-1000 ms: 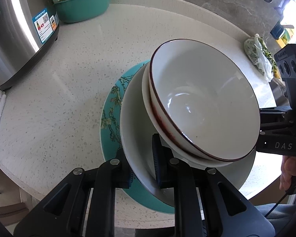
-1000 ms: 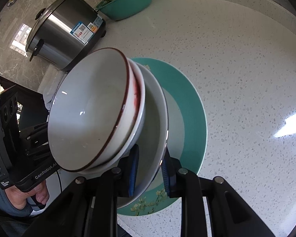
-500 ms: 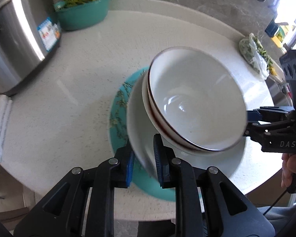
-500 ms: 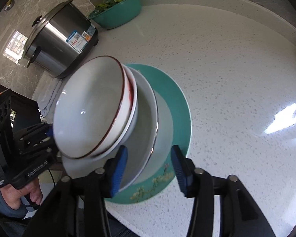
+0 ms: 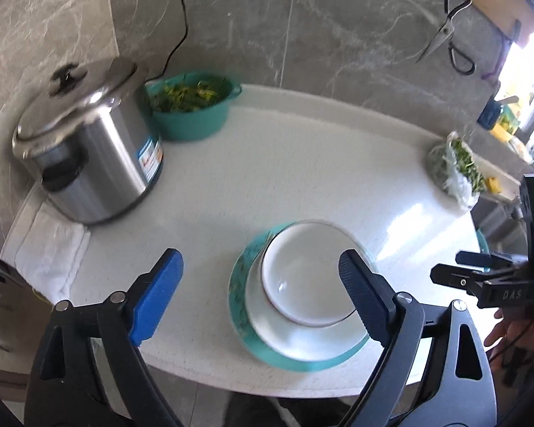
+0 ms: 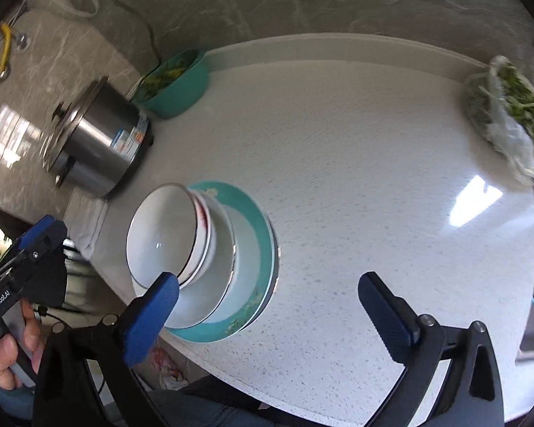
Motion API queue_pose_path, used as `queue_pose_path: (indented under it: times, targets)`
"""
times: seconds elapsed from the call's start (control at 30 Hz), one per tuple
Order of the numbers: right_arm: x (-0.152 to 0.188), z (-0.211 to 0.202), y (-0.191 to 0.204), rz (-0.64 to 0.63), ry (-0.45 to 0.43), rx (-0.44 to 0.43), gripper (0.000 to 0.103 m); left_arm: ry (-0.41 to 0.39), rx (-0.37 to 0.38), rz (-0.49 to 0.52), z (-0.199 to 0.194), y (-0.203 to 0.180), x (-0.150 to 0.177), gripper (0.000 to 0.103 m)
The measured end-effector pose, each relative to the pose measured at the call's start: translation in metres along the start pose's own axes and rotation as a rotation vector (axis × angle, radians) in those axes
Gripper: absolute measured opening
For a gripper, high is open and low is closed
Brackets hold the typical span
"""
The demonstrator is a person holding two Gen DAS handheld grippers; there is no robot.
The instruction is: Organize plates and bowls
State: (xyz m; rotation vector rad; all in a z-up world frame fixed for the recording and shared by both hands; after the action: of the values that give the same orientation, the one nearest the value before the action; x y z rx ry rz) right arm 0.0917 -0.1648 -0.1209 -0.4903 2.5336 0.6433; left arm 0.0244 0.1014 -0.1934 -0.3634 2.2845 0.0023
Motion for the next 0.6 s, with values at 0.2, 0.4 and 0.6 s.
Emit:
queue_pose_path:
  times: [0.2, 0.4, 0.6]
  targets:
    - [-0.007, -0.02, 0.005, 0.094, -0.079, 0.131, 0.103, 0.049, 0.098, 0.095, 0.009, -0.018, -0.017, 0.089]
    - [-0.005, -0.026, 0.038, 0.209, -0.123, 0.242, 0.103, 0.148, 0.197, 0.202, 0.035, -0.005, -0.029, 0.089]
    - [0.004, -0.034, 0.063, 0.284, -0.114, 0.352, 0.103, 0.163, 0.25, 0.295, 0.03, 0.002, -0.039, 0.089]
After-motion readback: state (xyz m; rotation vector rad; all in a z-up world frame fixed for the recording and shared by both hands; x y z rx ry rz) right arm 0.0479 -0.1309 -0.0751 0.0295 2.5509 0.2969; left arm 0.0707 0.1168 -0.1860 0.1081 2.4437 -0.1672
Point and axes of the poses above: each gripper's, at about its wrist camera, not at the fingertips, and z roughly the way its jaws point, y to its left, x to its underside, the point moved 6 cm from there along z, roughly the way its jaws point, and after that the axes turned 15 degrees about -y, right-handed, at the moved point
